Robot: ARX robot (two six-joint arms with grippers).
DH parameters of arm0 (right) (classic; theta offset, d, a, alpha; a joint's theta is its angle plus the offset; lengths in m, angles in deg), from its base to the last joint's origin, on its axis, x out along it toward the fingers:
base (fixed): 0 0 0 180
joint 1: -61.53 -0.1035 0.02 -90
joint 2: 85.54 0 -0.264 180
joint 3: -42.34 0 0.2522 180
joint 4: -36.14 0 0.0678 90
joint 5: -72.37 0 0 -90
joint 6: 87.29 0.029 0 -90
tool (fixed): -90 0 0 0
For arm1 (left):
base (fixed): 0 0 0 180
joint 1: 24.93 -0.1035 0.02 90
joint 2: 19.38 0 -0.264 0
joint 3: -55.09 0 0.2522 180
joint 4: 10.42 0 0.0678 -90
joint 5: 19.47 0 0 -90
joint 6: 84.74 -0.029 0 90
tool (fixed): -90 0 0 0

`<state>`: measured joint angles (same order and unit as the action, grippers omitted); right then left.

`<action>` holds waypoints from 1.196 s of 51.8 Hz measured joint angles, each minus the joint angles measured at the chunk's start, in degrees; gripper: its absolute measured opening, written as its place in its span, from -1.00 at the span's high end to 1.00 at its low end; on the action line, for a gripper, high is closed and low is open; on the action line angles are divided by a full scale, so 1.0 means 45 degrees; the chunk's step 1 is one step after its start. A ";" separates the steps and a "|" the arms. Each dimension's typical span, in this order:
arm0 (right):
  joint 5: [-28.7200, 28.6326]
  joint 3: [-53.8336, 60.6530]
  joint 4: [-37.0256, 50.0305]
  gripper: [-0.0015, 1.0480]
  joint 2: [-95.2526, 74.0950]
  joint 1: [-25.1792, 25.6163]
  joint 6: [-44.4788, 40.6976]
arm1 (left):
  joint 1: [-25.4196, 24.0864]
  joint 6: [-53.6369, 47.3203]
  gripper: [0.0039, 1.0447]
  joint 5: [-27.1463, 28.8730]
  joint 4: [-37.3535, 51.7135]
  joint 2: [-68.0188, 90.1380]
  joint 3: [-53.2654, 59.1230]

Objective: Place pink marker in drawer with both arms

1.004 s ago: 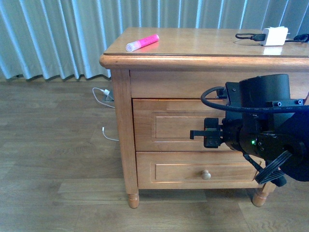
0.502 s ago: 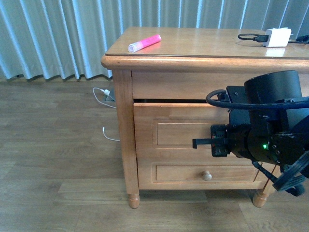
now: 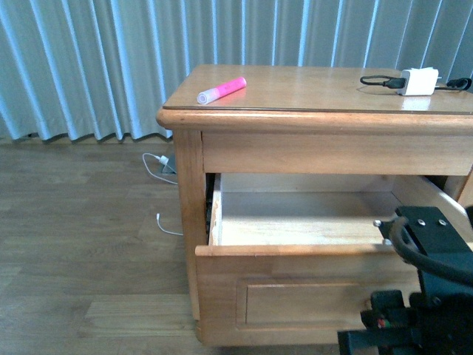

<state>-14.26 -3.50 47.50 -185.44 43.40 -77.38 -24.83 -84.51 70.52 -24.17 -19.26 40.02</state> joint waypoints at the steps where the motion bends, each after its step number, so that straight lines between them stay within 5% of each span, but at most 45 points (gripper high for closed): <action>1: -0.0058 0.0219 -0.0024 0.58 0.0199 -0.0005 0.0000 | 0.0000 0.0000 -0.89 0.0000 0.0000 0.0000 0.0000; 8: -0.0612 0.1583 -0.0102 0.57 0.1486 0.0000 -0.0010 | 0.0000 0.0000 -0.89 0.0000 0.0000 0.0000 0.0000; 21: -0.0544 0.2603 -0.1098 -0.18 0.4182 0.0539 0.0185 | 0.0000 0.0000 -0.89 0.0000 0.0000 0.0000 0.0000; 33: -0.1413 0.3031 -0.4318 -0.88 0.8806 0.1005 0.0359 | 0.0000 0.0000 -0.89 0.0000 0.0000 0.0000 0.0000; 50: -0.1622 0.3303 -0.7781 -0.84 1.4979 0.1481 0.0233 | 0.0000 0.0000 -0.89 0.0000 0.0000 0.0000 0.0000; 62: -0.2113 0.3691 -0.8306 -0.84 1.6645 0.2788 0.0437 | 0.0000 0.0000 -0.89 0.0000 0.0000 0.0000 0.0000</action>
<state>-23.76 13.11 10.12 -110.53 55.95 -75.41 -24.83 -84.51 70.52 -24.17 -19.26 40.02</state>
